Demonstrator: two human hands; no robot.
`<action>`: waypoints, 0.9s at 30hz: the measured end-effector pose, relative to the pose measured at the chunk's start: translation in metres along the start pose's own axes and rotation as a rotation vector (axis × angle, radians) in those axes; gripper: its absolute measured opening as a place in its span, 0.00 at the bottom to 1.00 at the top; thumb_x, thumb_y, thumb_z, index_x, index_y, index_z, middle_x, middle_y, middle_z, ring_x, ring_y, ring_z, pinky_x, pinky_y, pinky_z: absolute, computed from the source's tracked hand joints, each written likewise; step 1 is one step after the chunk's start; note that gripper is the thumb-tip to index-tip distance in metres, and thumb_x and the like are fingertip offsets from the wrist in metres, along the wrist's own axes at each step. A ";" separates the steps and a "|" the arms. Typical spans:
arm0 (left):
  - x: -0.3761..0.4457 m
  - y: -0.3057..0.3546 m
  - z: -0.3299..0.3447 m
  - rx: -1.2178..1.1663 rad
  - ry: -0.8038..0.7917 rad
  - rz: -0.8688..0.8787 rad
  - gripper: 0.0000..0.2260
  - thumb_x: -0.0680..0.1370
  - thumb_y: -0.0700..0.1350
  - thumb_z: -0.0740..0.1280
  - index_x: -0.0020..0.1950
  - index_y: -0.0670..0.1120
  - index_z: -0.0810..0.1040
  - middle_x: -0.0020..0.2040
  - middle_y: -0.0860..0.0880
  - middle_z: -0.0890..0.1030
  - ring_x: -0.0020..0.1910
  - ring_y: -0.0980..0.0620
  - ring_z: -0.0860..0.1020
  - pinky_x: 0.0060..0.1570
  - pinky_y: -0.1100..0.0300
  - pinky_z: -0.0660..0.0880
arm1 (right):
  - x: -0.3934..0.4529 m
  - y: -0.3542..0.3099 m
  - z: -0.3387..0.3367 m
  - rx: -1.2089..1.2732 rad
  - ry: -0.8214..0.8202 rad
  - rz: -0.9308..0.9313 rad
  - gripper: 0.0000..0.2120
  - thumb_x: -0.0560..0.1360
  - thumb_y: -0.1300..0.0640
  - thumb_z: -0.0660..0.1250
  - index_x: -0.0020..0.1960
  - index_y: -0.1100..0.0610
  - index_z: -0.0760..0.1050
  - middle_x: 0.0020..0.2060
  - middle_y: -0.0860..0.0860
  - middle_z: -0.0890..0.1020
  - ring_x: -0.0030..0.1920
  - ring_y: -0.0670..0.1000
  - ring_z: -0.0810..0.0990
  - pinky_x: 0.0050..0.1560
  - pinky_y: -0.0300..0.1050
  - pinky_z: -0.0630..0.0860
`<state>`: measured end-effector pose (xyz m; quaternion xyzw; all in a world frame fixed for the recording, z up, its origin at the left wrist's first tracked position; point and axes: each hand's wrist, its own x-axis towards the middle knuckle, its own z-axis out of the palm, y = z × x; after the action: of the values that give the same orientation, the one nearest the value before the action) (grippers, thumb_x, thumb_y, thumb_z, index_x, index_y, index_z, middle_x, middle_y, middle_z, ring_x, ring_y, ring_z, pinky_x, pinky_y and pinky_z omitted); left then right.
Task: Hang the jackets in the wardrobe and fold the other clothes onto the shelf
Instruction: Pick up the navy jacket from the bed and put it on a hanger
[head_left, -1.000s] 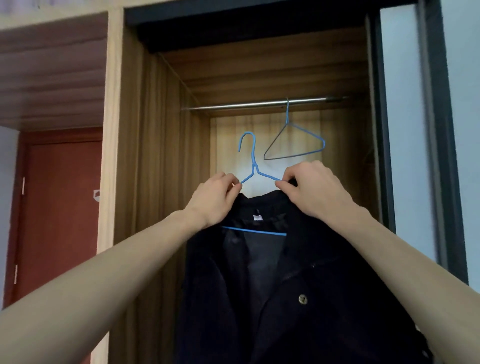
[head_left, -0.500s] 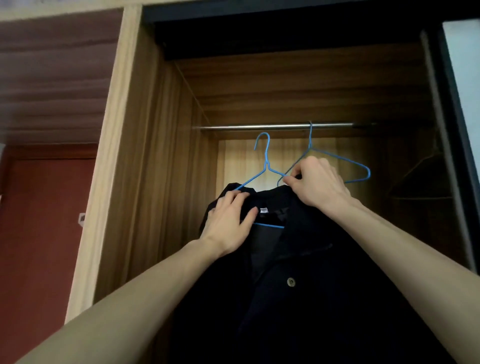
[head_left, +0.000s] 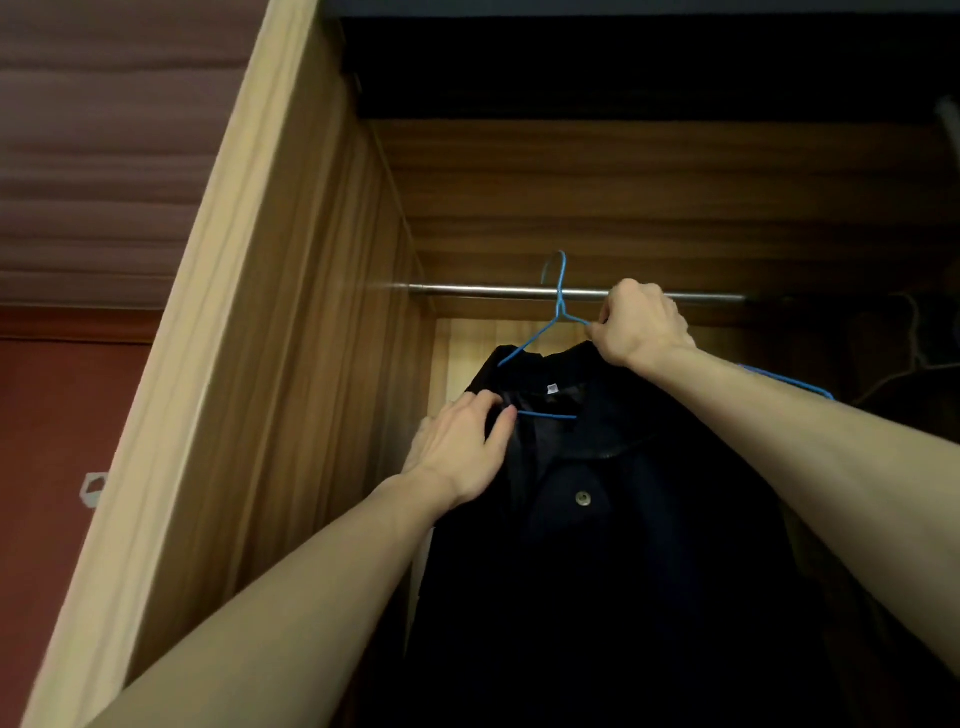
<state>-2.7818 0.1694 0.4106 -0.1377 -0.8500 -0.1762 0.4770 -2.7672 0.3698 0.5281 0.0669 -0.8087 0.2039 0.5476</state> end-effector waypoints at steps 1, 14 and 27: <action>0.005 -0.001 0.000 0.001 0.004 0.006 0.18 0.86 0.59 0.53 0.68 0.53 0.75 0.63 0.50 0.79 0.64 0.46 0.76 0.64 0.45 0.72 | 0.006 -0.005 0.000 0.002 0.003 -0.002 0.11 0.78 0.54 0.71 0.58 0.58 0.81 0.59 0.61 0.81 0.60 0.66 0.80 0.54 0.54 0.76; 0.015 -0.018 -0.004 0.080 0.138 -0.079 0.15 0.86 0.57 0.54 0.55 0.49 0.75 0.55 0.47 0.81 0.56 0.41 0.79 0.49 0.51 0.72 | 0.017 -0.048 0.054 0.028 -0.108 0.024 0.14 0.80 0.63 0.66 0.65 0.61 0.77 0.66 0.59 0.79 0.67 0.62 0.78 0.61 0.52 0.76; -0.019 -0.030 -0.008 0.058 0.157 -0.165 0.16 0.86 0.58 0.54 0.61 0.52 0.77 0.59 0.51 0.81 0.58 0.46 0.79 0.50 0.53 0.69 | 0.005 -0.051 0.045 -0.019 -0.309 -0.066 0.19 0.81 0.42 0.67 0.64 0.55 0.76 0.65 0.55 0.78 0.65 0.60 0.78 0.51 0.49 0.69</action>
<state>-2.7784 0.1378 0.3930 -0.0391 -0.8232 -0.2006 0.5297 -2.7909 0.3058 0.5320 0.1187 -0.8826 0.1654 0.4238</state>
